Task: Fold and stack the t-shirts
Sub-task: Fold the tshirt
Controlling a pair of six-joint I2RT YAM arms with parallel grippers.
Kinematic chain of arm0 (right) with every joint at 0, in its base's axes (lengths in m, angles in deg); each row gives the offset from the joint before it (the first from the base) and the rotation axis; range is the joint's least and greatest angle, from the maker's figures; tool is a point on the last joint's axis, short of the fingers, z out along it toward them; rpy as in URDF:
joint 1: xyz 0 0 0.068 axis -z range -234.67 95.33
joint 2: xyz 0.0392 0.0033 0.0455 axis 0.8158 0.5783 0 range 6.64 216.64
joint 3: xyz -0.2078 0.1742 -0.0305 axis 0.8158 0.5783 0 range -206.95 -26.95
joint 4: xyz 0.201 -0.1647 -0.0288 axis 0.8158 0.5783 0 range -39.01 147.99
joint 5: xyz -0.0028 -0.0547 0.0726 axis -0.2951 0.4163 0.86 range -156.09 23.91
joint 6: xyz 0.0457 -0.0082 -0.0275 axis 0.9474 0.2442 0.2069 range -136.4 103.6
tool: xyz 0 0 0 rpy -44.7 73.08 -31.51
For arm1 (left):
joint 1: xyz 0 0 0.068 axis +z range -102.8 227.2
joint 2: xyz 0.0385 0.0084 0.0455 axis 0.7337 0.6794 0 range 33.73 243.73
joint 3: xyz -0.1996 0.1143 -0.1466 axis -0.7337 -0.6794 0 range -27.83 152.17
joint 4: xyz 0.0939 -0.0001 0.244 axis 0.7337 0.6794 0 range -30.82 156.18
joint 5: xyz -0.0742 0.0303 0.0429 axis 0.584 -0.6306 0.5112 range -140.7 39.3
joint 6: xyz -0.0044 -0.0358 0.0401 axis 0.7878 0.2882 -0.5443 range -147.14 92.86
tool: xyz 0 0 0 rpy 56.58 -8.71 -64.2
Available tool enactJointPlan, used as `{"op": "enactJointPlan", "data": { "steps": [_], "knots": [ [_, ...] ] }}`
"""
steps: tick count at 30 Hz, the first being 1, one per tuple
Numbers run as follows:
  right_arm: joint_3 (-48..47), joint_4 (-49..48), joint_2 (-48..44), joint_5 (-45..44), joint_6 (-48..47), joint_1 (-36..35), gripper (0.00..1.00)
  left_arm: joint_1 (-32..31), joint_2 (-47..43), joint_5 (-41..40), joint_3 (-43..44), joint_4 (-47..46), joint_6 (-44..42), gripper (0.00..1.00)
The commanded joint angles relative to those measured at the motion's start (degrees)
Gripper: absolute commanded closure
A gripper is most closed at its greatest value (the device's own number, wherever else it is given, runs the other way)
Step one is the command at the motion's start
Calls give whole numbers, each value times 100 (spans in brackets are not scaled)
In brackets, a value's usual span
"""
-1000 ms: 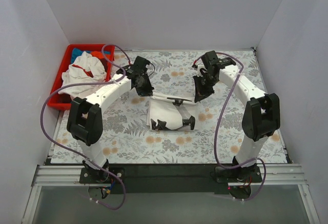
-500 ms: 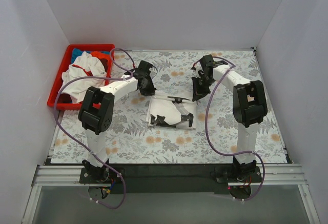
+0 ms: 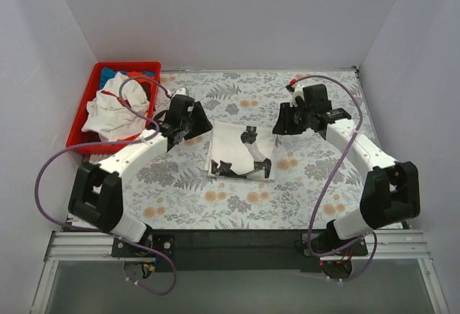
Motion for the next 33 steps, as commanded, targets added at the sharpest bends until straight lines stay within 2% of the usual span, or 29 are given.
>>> {"op": "enactJointPlan", "data": {
  "steps": [1,3,6,7,11,15,19,23,28,33],
  "knots": [
    [743,-1472,-487,1118,257,18,58,-201,-866,443,-625,-728,-168,48],
    [1173,-1921,-506,1846,432,18,58,-394,-1069,813,-968,-1316,-177,52],
    [1465,-2572,-244,2254,582,18,58,-483,-894,1106,-1426,-2133,6,57],
    [1483,-3095,-155,2351,739,27,58,-483,-807,1088,-1435,-2292,42,58],
    [1379,-3995,460,2826,1268,115,58,-334,-34,1114,-893,-2986,165,64],
    [992,-4348,1407,2949,1479,273,58,-79,1316,1482,-93,-3181,367,69],
    [596,-4717,2314,3081,1672,527,59,140,2285,1598,506,-3208,473,73],
    [158,-5095,3070,3186,1953,782,60,378,2788,1633,770,-3190,552,74],
    [-37,-5227,3450,3345,2190,1011,61,510,2877,1589,630,-3129,456,74],
    [235,-5254,2740,3528,2305,1003,60,493,2072,1607,560,-2892,411,66]
  ]
}}
